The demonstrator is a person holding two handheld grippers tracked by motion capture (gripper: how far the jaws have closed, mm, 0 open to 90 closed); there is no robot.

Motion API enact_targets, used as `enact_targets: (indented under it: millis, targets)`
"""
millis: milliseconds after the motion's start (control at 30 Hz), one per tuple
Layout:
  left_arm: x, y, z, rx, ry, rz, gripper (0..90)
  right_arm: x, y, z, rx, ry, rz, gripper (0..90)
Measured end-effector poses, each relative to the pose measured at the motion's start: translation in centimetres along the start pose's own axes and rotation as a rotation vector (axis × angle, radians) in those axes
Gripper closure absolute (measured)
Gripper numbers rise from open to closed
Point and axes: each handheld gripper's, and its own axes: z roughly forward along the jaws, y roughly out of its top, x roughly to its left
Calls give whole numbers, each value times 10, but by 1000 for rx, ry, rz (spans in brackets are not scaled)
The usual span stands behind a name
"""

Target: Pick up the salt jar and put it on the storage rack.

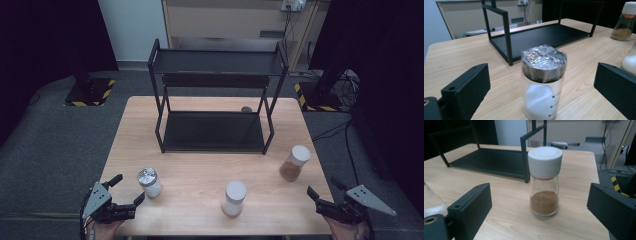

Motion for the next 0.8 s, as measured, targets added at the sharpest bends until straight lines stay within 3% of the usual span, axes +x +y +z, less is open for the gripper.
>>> enact_targets:
  millis: [200,800]
  targets:
    - [6,-5,-3,-16,-5,-30,0,0,-3,-1,-2,4,-22,57]
    - [6,-5,-4,-22,-9,-23,0,-1,-5,-2,6,11,-28,62]
